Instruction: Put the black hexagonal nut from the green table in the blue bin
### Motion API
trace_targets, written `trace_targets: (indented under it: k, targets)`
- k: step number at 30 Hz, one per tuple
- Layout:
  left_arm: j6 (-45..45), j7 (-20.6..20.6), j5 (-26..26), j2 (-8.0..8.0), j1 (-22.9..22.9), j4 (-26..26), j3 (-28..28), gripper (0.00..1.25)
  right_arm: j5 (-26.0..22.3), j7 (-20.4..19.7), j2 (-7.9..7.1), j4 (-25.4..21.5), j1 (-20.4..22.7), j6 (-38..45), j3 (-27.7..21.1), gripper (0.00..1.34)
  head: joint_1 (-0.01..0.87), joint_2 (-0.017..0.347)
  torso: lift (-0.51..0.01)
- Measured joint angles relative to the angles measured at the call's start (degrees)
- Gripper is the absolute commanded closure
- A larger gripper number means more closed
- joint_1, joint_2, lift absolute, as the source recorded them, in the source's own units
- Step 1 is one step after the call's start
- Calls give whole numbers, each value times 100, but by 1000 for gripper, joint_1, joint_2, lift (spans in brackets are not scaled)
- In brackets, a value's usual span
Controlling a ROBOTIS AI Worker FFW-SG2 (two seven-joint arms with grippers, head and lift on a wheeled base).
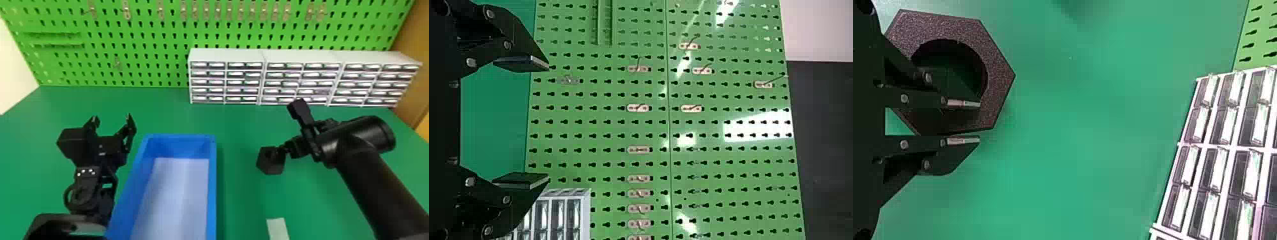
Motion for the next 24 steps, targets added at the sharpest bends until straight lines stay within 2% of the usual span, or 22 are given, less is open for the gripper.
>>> trace_targets:
  k: [13,24]
  targets:
    - [3,0,5,0,50,0,29,463,-249,-58,8,-26,74,-124,-94,1208,657,57,-95]
    - [3,0,5,0,73,0,21,463,-269,-59,-20,-418,84,-98,-346,1208,657,57,-95]
